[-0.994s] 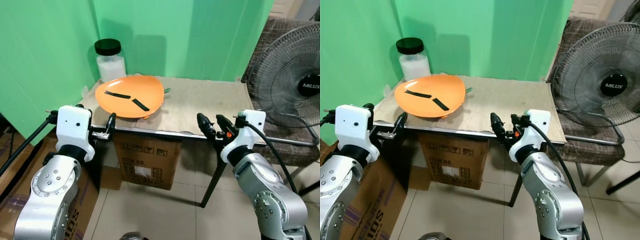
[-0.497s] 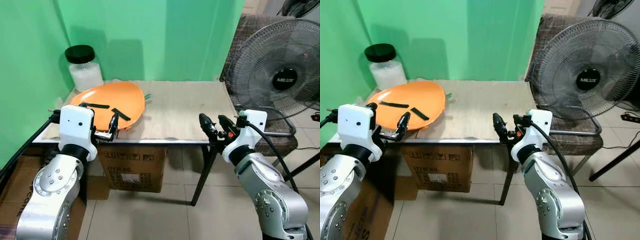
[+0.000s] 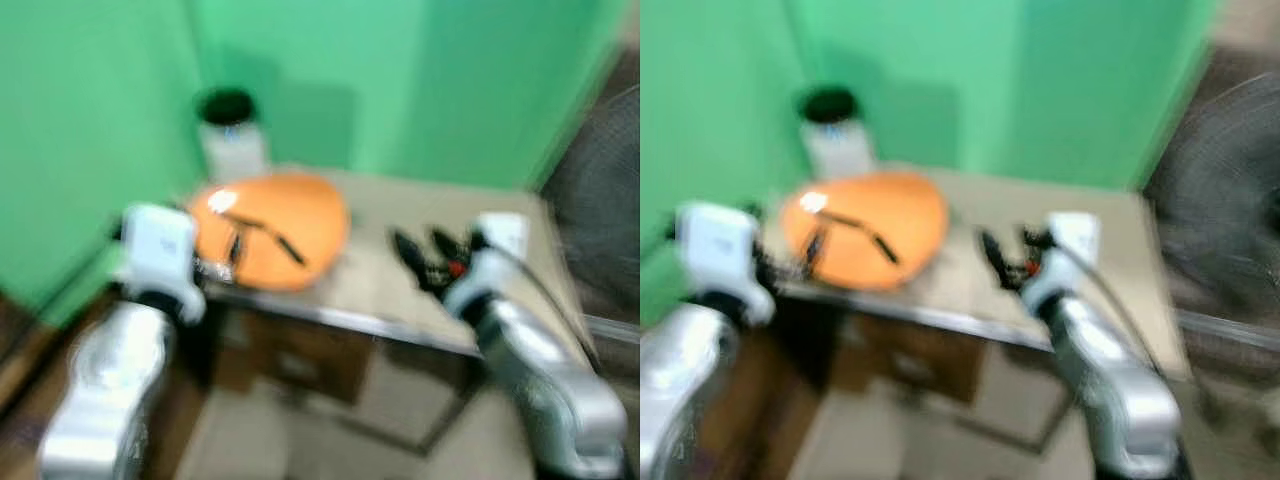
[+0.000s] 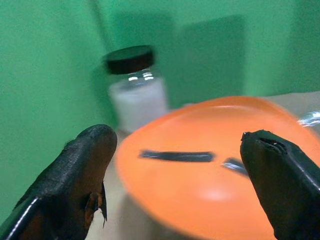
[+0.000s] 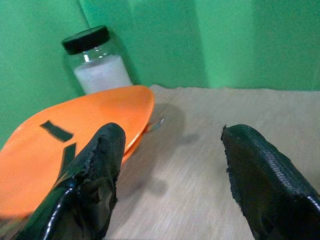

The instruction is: Setting the table

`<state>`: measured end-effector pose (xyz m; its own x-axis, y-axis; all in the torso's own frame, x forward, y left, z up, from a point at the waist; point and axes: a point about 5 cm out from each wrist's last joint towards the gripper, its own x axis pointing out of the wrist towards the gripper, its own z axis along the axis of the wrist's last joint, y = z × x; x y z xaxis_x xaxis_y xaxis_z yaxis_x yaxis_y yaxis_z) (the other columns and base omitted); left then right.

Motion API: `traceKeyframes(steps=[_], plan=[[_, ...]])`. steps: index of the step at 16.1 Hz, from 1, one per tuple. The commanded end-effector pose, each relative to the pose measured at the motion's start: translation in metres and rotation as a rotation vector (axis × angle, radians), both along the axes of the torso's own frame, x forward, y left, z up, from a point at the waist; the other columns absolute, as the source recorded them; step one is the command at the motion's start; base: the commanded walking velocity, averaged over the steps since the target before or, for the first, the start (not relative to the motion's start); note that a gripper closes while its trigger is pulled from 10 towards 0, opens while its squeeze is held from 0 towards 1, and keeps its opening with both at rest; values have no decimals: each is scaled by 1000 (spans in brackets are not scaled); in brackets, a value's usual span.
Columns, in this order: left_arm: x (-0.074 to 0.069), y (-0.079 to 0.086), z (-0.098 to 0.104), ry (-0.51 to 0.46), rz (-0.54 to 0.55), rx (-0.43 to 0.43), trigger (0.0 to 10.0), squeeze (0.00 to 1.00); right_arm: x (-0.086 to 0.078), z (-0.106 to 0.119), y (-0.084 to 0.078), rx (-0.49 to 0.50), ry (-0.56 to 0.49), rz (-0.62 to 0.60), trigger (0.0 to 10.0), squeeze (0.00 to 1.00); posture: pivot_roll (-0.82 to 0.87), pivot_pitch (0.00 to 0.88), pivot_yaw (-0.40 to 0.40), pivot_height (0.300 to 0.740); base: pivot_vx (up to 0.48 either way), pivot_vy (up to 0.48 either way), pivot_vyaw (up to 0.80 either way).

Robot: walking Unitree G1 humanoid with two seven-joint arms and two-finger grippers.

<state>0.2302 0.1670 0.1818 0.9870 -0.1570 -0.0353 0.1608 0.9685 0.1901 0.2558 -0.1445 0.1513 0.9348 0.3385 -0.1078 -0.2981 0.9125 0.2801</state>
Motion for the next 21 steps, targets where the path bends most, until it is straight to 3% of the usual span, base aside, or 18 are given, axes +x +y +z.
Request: traceKeyframes(steps=[1, 5, 9, 11, 12, 13, 14, 19, 20, 21], plan=[[-1, 5, 4, -12, 14, 21, 10000, 0, 1, 6, 9, 27, -29, 47, 10000, 0, 106, 0, 8, 740, 322, 0, 800], [1, 3, 4, -15, -28, 26, 10000, 0, 9, 17, 1, 45, -85, 7, 10000, 0, 98, 0, 15, 740, 228, 0, 508], [10, -9, -6, 32, -185, 53, 10000, 0, 30, 38, -28, -8, -149, -95, 10000, 0, 45, 0, 28, 740, 0, 0, 0], [18, -14, -12, 72, -263, -7, 10000, 0, 37, 42, -34, -24, -139, -83, 10000, 0, 29, 0, 32, 740, 0, 0, 0], [23, -18, -16, 118, -341, -46, 10000, 1000, 44, 39, -41, -49, -113, -107, 10000, 59, 6, 0, 44, 740, 0, 0, 0], [23, -18, -17, 120, -349, -43, 10000, 1000, 45, 39, -42, -54, -111, -115, 10000, 278, 6, 0, 44, 740, 0, 0, 0], [29, -20, -18, 117, -367, -36, 10000, 1000, 52, 35, -48, -77, -86, -133, 10000, 1000, -21, 0, 60, 740, 0, 0, 0], [47, -28, -21, 145, -488, -41, 10000, 1000, 79, 22, -65, -129, 70, -73, 10000, 1000, -50, 0, 71, 740, 0, 0, 0], [48, -28, -23, 157, -511, -44, 10000, 847, 88, 22, -69, -132, 92, -69, 10000, 1000, -55, 0, 69, 740, 0, 0, 0], [48, -28, -25, 159, -520, -40, 10000, 443, 95, 23, -74, -126, 110, -79, 10000, 1000, -55, 0, 68, 740, 0, 0, 0]])
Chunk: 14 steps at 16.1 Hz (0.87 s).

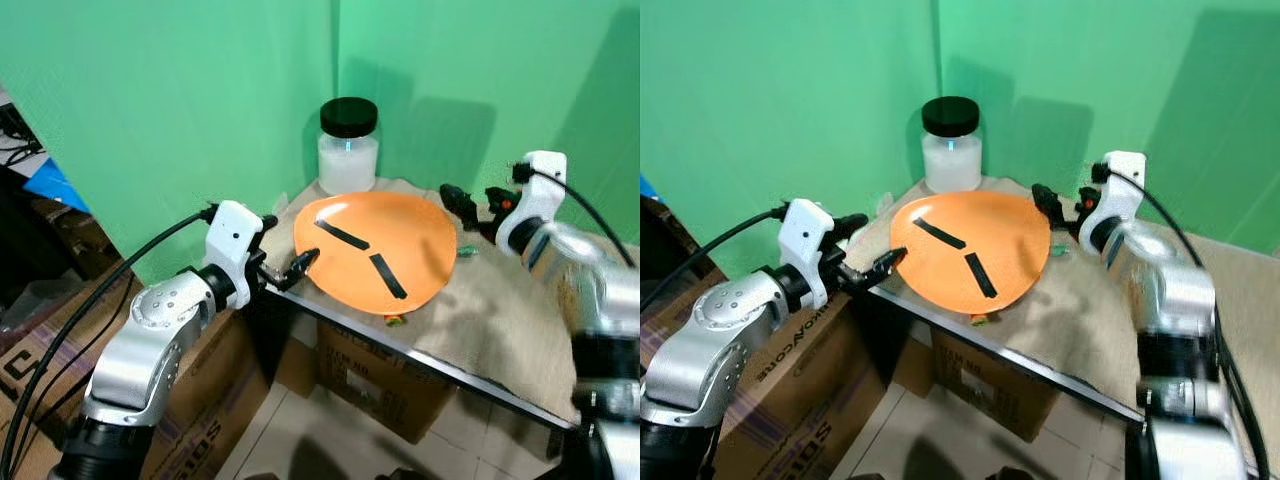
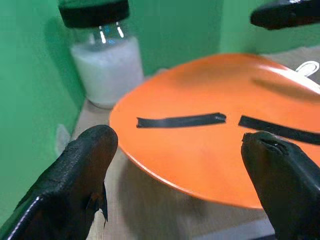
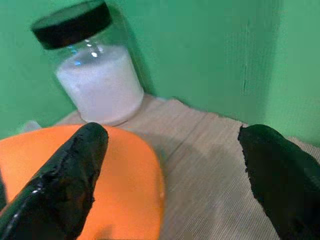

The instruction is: Setting the table

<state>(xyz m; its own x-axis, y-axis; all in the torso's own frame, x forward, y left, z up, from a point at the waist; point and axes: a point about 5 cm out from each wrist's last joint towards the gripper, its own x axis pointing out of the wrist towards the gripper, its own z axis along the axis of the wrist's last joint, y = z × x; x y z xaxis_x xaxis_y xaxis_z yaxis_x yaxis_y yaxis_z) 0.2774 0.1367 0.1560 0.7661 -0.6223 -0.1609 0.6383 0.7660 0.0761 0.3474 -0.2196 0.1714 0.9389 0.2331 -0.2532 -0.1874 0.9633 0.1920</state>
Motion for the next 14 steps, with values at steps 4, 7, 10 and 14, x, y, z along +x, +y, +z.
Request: traceKeyframes(steps=[4, 7, 10, 14], plan=[[-1, 1, 0, -13, -27, 11, 10000, 0, 15, 0, -4, 108, 117, 75, 10000, 643, -51, 0, 55, 740, 0, 0, 0], [-2, 0, -3, -13, -30, 21, 10000, 0, 18, -4, -3, 87, 200, 119, 10000, 0, -48, 0, 44, 740, 0, 0, 0], [-5, -4, -9, 9, -57, 25, 10000, 0, 23, -1, -9, 79, 221, 104, 10000, 0, -54, 0, 41, 740, 0, 0, 0], [-4, -10, -16, 32, -73, 27, 10000, 0, 20, 1, -6, 172, 262, 191, 10000, 0, -56, 0, 39, 740, 0, 0, 0]])
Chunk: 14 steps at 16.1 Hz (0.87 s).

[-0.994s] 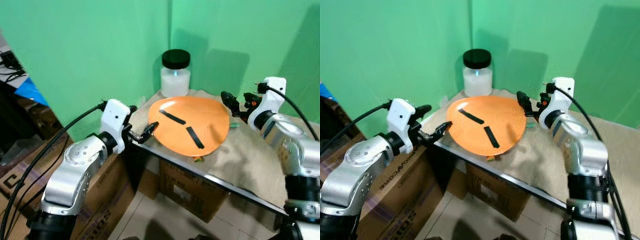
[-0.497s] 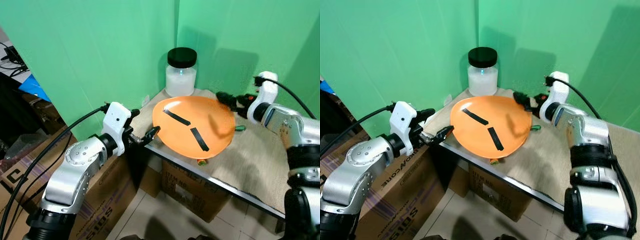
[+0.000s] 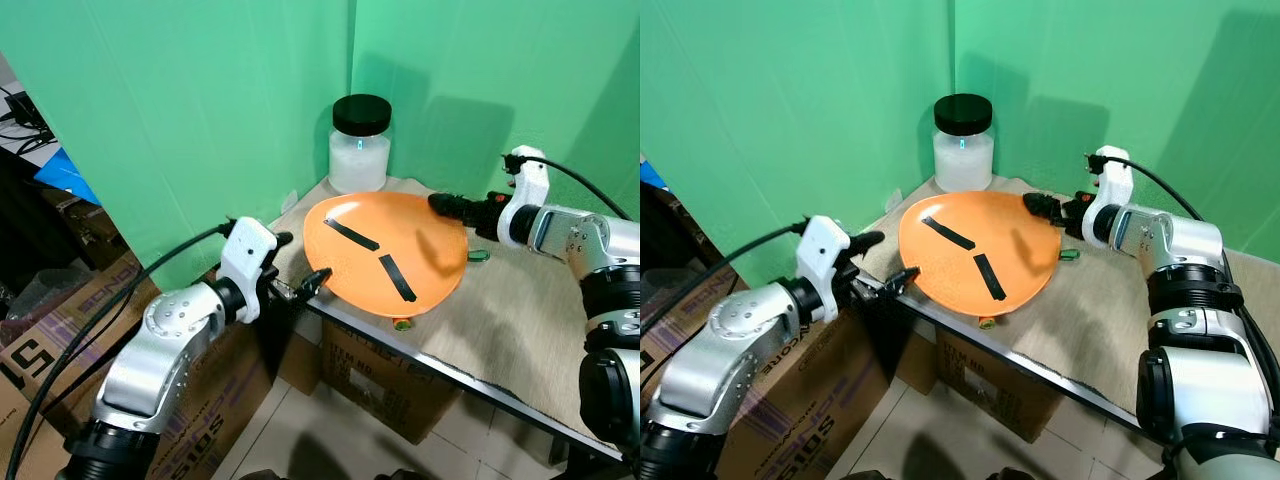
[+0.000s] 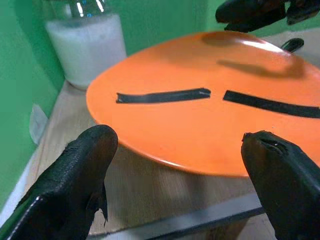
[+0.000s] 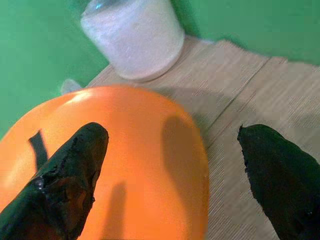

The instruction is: Setting the table

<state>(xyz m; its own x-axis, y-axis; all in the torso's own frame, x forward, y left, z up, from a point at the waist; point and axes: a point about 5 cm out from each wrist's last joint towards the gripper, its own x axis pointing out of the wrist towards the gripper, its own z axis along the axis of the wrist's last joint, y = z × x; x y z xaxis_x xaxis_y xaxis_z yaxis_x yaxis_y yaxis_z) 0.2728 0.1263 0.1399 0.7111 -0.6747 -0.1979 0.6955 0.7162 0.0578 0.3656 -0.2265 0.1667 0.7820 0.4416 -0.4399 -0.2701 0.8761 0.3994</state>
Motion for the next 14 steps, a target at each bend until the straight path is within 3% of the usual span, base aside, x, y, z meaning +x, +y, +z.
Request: traceKeyframes(steps=[1, 5, 9, 10, 11, 12, 13, 14], plan=[[3, 1, -2, -2, 14, 21, 10000, 0, 0, 6, 0, 20, 4, 32, 10000, 0, -59, 0, 40, 740, 0, 0, 0], [8, 2, -8, 14, 32, 21, 10000, 0, -7, -1, 5, 16, 51, 118, 10000, 0, -65, 0, 46, 740, 0, 0, 0], [12, -4, -10, 23, 28, -13, 10000, 0, -8, -2, 5, 47, 60, 123, 10000, 0, -63, 0, 46, 740, 0, 0, 0], [15, -7, -11, 34, 38, -51, 10000, 0, -8, 0, 6, 67, 49, 131, 5333, 0, -64, 0, 46, 740, 0, 0, 0], [16, -7, -12, 40, 47, -67, 10000, 0, -8, 1, 6, 74, 47, 133, 3961, 0, -65, 0, 46, 740, 0, 0, 0], [17, -8, -13, 44, 51, -75, 10000, 0, -9, 1, 6, 75, 47, 133, 3216, 0, -66, 0, 44, 740, 0, 0, 0], [19, -9, -14, 53, 56, -92, 10000, 0, -9, 1, 6, 80, 47, 134, 78, 0, -66, 0, 46, 740, 0, 0, 0], [22, -11, -17, 64, 59, -107, 10000, 0, -10, 1, 6, 84, 47, 137, 0, 0, -69, 0, 44, 740, 0, 0, 0]])
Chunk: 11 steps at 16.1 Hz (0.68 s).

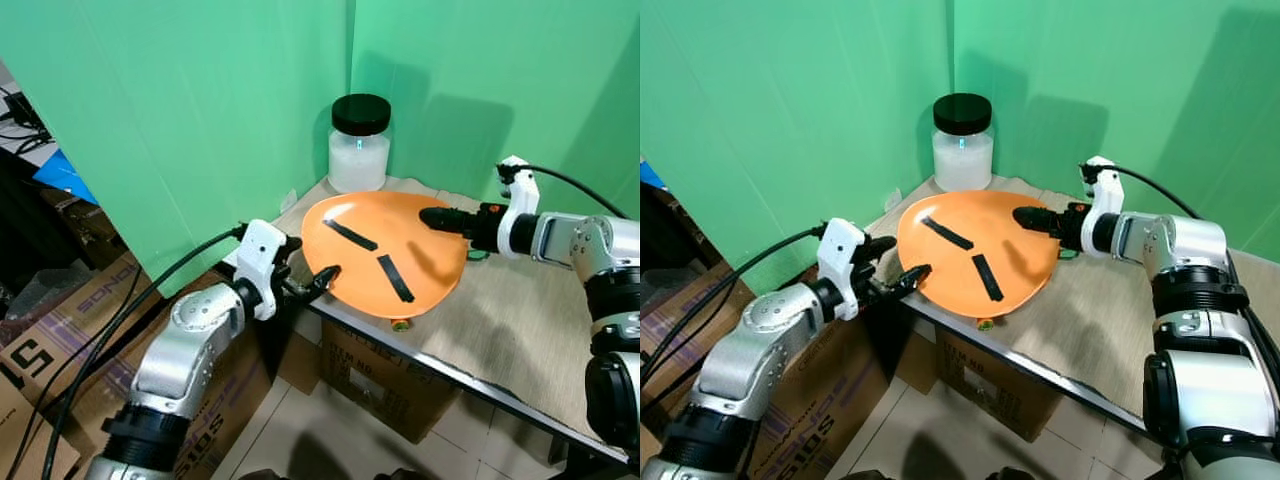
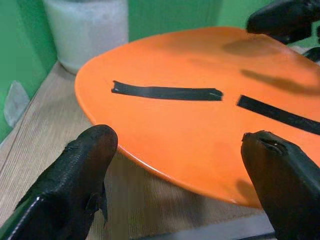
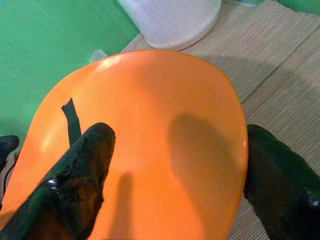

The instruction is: Setting the table

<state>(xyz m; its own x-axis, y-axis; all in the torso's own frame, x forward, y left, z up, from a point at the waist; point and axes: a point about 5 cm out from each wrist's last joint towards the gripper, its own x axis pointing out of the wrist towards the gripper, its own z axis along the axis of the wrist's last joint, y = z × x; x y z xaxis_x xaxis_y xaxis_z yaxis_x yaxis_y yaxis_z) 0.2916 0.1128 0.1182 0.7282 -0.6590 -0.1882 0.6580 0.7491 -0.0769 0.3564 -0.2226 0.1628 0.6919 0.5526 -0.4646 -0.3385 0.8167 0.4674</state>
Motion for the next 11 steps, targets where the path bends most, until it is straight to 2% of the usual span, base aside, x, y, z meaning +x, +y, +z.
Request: traceKeyframes(steps=[1, 11], plan=[[5, -1, 2, -11, 4, -3, 10000, 0, -1, 4, 1, 28, -20, 22, 0, 0, -71, 0, 45, 740, 0, 0, 0], [14, -10, -2, -5, -40, -26, 10000, 0, -4, 1, 4, 33, -16, 41, 0, 0, -79, 0, 46, 740, 0, 0, 0]])
